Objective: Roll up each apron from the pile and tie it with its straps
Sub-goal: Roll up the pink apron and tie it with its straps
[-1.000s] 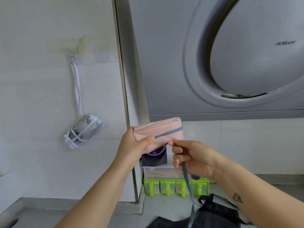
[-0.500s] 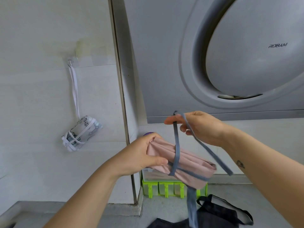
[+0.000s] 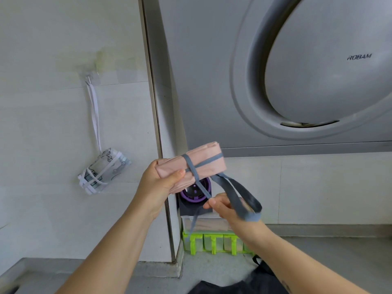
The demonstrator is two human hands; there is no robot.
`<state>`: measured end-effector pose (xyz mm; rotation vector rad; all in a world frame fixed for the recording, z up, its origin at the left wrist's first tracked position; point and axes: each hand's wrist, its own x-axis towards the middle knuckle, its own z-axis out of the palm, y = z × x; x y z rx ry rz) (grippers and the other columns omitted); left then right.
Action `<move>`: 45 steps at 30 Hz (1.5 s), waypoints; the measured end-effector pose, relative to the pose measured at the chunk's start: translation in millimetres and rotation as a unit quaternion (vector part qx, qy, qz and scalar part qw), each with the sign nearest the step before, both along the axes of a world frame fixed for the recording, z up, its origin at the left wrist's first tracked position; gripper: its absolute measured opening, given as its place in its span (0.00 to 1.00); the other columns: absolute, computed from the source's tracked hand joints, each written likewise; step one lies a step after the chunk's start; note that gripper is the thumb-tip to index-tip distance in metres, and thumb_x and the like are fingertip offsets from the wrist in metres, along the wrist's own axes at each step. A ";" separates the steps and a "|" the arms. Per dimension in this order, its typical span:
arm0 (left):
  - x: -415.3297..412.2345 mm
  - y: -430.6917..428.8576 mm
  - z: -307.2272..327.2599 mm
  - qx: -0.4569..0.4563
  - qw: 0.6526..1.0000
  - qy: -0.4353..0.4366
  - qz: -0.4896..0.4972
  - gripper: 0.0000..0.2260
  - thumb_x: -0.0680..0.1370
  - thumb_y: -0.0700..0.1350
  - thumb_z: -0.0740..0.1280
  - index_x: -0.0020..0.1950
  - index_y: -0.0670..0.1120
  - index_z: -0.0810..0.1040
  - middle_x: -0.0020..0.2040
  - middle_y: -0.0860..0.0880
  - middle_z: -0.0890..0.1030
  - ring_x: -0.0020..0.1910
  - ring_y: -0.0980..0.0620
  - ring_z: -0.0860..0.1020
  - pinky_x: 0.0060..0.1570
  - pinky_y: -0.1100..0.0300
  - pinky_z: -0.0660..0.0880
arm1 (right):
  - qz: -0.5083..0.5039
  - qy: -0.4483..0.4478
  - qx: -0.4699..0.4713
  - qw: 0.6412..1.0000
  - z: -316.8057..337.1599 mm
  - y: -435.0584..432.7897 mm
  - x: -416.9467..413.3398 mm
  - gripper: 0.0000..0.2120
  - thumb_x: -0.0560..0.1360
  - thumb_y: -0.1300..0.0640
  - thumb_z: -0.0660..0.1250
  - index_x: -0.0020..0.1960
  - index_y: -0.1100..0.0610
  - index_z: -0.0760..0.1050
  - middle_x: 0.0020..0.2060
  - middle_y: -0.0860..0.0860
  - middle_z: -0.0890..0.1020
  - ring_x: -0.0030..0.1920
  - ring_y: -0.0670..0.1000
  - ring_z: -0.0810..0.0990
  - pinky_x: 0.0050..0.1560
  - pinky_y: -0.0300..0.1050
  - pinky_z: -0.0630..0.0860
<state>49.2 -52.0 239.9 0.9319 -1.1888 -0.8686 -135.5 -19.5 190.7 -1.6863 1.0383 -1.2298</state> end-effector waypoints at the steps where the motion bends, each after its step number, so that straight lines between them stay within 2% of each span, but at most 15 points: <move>1: 1.2 -2.1 -3.4 -0.005 0.999 -0.020 0.025 0.13 0.72 0.35 0.72 0.53 0.45 0.74 0.51 0.44 0.82 0.50 0.47 0.81 0.48 0.56 0.79 | -0.004 -0.009 0.019 1.000 -3.0 -1.5 0.7 0.10 0.77 0.50 0.63 0.45 0.52 0.82 0.39 0.37 0.81 0.44 0.33 0.77 0.42 0.26 0.69; 4: -2.1 -0.3 -8.3 -0.033 0.991 -0.091 0.094 0.13 0.73 0.36 0.72 0.53 0.45 0.74 0.46 0.51 0.80 0.42 0.56 0.79 0.35 0.72 0.73 | 0.000 -0.035 0.024 0.999 8.6 4.7 4.9 0.11 0.78 0.53 0.63 0.43 0.54 0.82 0.38 0.41 0.79 0.37 0.31 0.75 0.40 0.23 0.68; 8: -11.0 3.4 -12.1 -0.086 0.966 -0.199 0.140 0.13 0.73 0.37 0.72 0.51 0.48 0.72 0.43 0.58 0.77 0.42 0.63 0.75 0.34 0.77 0.68 | 0.017 -0.085 0.022 0.996 33.9 8.0 2.1 0.12 0.79 0.59 0.62 0.41 0.59 0.79 0.24 0.39 0.76 0.27 0.34 0.73 0.31 0.24 0.66; 14: -17.5 2.7 -5.8 -0.090 0.962 -0.221 0.129 0.13 0.72 0.38 0.72 0.49 0.51 0.72 0.43 0.57 0.78 0.42 0.61 0.76 0.34 0.73 0.69 | 0.032 -0.068 -0.032 0.997 60.6 9.5 -3.8 0.13 0.78 0.61 0.62 0.38 0.60 0.80 0.38 0.48 0.84 0.33 0.36 0.77 0.36 0.25 0.68; 18: -13.0 3.2 3.7 -0.061 0.978 -0.160 0.121 0.12 0.72 0.39 0.73 0.47 0.51 0.73 0.44 0.56 0.79 0.43 0.57 0.78 0.39 0.65 0.72 | 0.046 -0.076 -0.025 0.996 63.3 10.9 -9.1 0.12 0.77 0.60 0.64 0.38 0.58 0.82 0.32 0.45 0.82 0.33 0.39 0.75 0.41 0.31 0.69; 20: -12.2 5.8 5.2 -0.055 0.979 -0.162 0.108 0.13 0.72 0.38 0.73 0.45 0.53 0.72 0.43 0.55 0.79 0.42 0.56 0.78 0.39 0.64 0.72 | 0.063 -0.073 -0.026 0.995 64.9 11.1 -10.3 0.10 0.77 0.58 0.65 0.42 0.60 0.83 0.34 0.46 0.84 0.38 0.43 0.80 0.45 0.35 0.72; 22: -14.1 12.0 4.1 -0.063 0.975 -0.195 0.080 0.13 0.72 0.38 0.73 0.46 0.53 0.73 0.43 0.55 0.80 0.43 0.55 0.79 0.40 0.63 0.74 | 0.076 -0.058 -0.042 0.995 71.5 10.6 -11.6 0.12 0.75 0.55 0.63 0.45 0.58 0.84 0.43 0.51 0.86 0.49 0.49 0.83 0.55 0.40 0.74; 25: -16.1 23.6 0.9 -0.099 0.965 -0.243 0.007 0.14 0.71 0.39 0.74 0.48 0.53 0.74 0.45 0.57 0.82 0.47 0.57 0.80 0.48 0.60 0.77 | 0.038 0.001 -0.064 0.997 91.9 5.8 -17.6 0.13 0.76 0.57 0.61 0.48 0.55 0.84 0.46 0.47 0.85 0.47 0.39 0.81 0.48 0.28 0.71; 28: -14.2 31.4 2.0 -0.110 0.938 -0.327 -0.016 0.13 0.72 0.43 0.74 0.50 0.54 0.73 0.45 0.56 0.82 0.46 0.59 0.79 0.49 0.59 0.76 | 0.004 0.149 -0.085 0.985 110.2 -5.4 -27.0 0.11 0.76 0.58 0.64 0.49 0.47 0.83 0.50 0.40 0.84 0.54 0.37 0.78 0.53 0.28 0.68; 32: -14.2 41.4 7.2 -0.160 0.916 -0.368 -0.016 0.13 0.73 0.43 0.73 0.47 0.57 0.72 0.43 0.58 0.80 0.44 0.62 0.78 0.43 0.69 0.73 | 0.022 0.195 -0.065 0.978 113.7 -18.9 -33.7 0.07 0.76 0.55 0.67 0.49 0.48 0.84 0.47 0.41 0.85 0.46 0.36 0.79 0.51 0.32 0.71; 35: -15.1 46.7 4.0 -0.253 0.856 -0.450 0.005 0.13 0.75 0.44 0.71 0.48 0.59 0.70 0.45 0.58 0.79 0.44 0.61 0.76 0.41 0.71 0.71 | 0.035 0.128 -0.021 0.991 106.6 -25.7 -33.6 0.05 0.74 0.58 0.69 0.43 0.51 0.84 0.45 0.48 0.86 0.48 0.48 0.82 0.55 0.40 0.76; 37: -13.1 46.0 1.3 -0.390 0.757 -0.522 0.044 0.09 0.75 0.44 0.66 0.53 0.54 0.70 0.44 0.54 0.78 0.38 0.58 0.75 0.36 0.68 0.71 | 0.074 0.094 0.004 0.993 102.0 -28.7 -31.6 0.08 0.72 0.65 0.70 0.40 0.54 0.84 0.43 0.50 0.86 0.50 0.51 0.83 0.58 0.41 0.76; 39: -8.5 39.8 -3.8 -0.523 0.633 -0.565 0.077 0.09 0.76 0.40 0.62 0.55 0.48 0.70 0.42 0.49 0.79 0.36 0.54 0.77 0.36 0.64 0.75 | 0.111 0.077 0.021 0.991 100.4 -28.3 -30.0 0.10 0.71 0.69 0.69 0.40 0.56 0.83 0.38 0.50 0.85 0.45 0.49 0.83 0.54 0.37 0.77; 40: -6.6 37.2 -5.8 -0.568 0.596 -0.562 0.079 0.08 0.77 0.38 0.62 0.55 0.46 0.71 0.42 0.47 0.79 0.38 0.51 0.79 0.39 0.61 0.77 | 0.131 0.080 0.028 0.988 99.7 -27.9 -29.4 0.10 0.71 0.71 0.69 0.41 0.57 0.82 0.36 0.50 0.85 0.42 0.47 0.83 0.50 0.35 0.78; 45: -0.6 33.7 -2.4 -0.679 0.506 -0.529 0.056 0.08 0.76 0.38 0.69 0.52 0.45 0.72 0.43 0.45 0.83 0.43 0.48 0.82 0.44 0.54 0.80 | 0.225 0.082 0.076 0.968 91.7 -27.9 -28.1 0.11 0.72 0.75 0.65 0.42 0.61 0.80 0.35 0.54 0.84 0.36 0.48 0.83 0.43 0.36 0.78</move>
